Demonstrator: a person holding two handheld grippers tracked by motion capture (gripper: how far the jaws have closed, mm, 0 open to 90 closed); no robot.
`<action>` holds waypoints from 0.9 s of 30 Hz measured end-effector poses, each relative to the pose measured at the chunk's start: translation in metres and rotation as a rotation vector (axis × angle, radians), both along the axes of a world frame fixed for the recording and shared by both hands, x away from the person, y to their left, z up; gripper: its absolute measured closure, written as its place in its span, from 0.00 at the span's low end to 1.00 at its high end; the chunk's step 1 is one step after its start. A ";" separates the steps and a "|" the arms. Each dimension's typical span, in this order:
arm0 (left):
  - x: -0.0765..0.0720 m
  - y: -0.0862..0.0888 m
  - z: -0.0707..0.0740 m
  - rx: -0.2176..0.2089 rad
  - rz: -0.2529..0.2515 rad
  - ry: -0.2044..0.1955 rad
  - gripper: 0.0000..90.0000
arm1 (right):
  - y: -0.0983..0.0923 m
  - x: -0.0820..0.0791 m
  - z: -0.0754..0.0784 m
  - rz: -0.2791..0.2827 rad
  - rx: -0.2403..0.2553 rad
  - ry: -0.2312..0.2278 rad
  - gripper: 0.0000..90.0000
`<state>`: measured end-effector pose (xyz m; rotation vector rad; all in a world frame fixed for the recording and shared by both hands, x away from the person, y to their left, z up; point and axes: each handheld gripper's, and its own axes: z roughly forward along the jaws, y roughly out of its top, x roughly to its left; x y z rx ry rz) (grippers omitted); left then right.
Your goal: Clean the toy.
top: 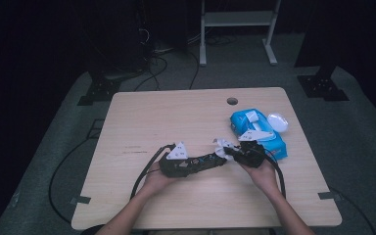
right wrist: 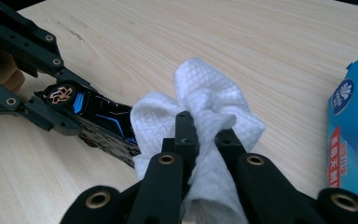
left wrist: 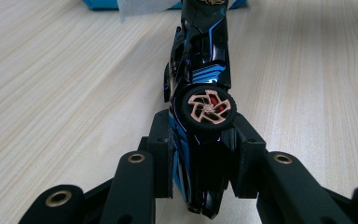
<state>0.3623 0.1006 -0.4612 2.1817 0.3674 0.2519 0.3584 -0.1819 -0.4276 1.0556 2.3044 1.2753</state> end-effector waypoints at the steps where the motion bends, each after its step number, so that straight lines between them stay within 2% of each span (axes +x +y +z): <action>1: 0.000 0.000 0.000 0.000 0.000 0.000 0.74 | 0.000 -0.001 0.001 -0.001 -0.001 -0.001 0.92; 6: 0.000 0.000 0.000 -0.003 0.001 0.001 0.74 | -0.002 -0.004 0.012 0.001 0.025 -0.032 0.93; 8: 0.000 0.000 0.000 -0.004 0.002 0.001 0.74 | 0.001 -0.004 0.012 0.015 0.016 -0.019 0.92; 10: 0.000 -0.001 0.000 0.000 0.001 -0.002 0.74 | 0.010 -0.003 0.004 0.041 -0.012 0.015 0.93; 11: 0.000 -0.001 0.000 0.000 0.002 -0.001 0.74 | 0.010 -0.003 0.004 0.041 -0.012 0.015 0.93; 14: 0.000 -0.001 0.000 -0.003 0.002 0.000 0.74 | 0.020 -0.004 0.003 0.066 -0.016 0.011 0.93; 16: 0.000 -0.002 0.000 -0.005 0.004 0.001 0.74 | 0.039 -0.008 0.002 0.110 -0.011 0.011 0.93; 17: 0.000 -0.002 0.000 -0.005 0.004 0.001 0.74 | 0.039 -0.008 0.002 0.110 -0.011 0.011 0.93; 19: 0.000 -0.002 0.000 -0.007 0.006 0.004 0.74 | 0.051 -0.009 0.001 0.147 0.005 0.026 0.93; 20: 0.000 -0.002 0.000 -0.005 0.006 0.008 0.74 | 0.065 -0.011 0.001 0.165 0.006 0.022 0.93; 22: 0.000 -0.002 0.000 -0.006 0.007 0.011 0.74 | 0.068 -0.011 0.001 0.167 0.003 0.006 0.93; 23: 0.000 -0.002 0.000 -0.006 0.006 0.010 0.74 | 0.072 -0.009 0.003 0.205 0.046 0.041 0.93; 24: 0.000 -0.002 0.000 -0.004 0.006 0.010 0.74 | 0.081 -0.009 0.003 0.230 0.071 0.050 0.93; 27: 0.000 -0.001 0.001 -0.001 0.002 0.012 0.74 | 0.088 -0.011 0.004 0.247 0.048 0.046 0.93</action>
